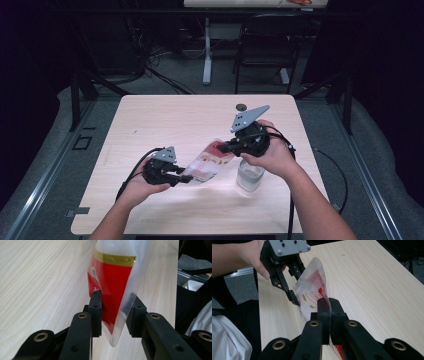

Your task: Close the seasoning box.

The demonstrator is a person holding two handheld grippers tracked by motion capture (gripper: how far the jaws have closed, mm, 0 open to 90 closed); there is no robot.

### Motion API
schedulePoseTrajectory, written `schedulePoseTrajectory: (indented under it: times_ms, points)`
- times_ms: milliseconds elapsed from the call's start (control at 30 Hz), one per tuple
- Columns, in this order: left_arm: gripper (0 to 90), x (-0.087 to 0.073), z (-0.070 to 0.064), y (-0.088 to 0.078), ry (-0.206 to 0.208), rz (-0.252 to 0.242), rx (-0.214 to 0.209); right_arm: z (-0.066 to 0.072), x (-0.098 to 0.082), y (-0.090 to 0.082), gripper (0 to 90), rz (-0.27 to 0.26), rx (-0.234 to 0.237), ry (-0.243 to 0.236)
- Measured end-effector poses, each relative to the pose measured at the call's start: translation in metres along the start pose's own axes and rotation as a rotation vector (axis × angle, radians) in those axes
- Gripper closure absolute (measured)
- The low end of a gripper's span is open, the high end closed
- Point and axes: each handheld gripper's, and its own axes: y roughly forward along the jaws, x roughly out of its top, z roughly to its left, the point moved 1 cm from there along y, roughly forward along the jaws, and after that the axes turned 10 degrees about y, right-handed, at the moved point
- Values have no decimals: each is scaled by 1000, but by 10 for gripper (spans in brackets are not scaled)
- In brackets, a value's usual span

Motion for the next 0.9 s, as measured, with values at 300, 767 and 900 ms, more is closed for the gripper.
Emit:
schedulePoseTrajectory:
  times_ms: [300,767,900]
  points:
    - [706,-2,1,3,-11,32,-15,-5,-18,4,894,-24,4,40]
    - [710,-2,3,2,-25,68,-11,-15,-41,11,894,-74,8,72]
    - [711,-1,4,2,-31,74,-20,-18,-47,13,894,-93,12,88]
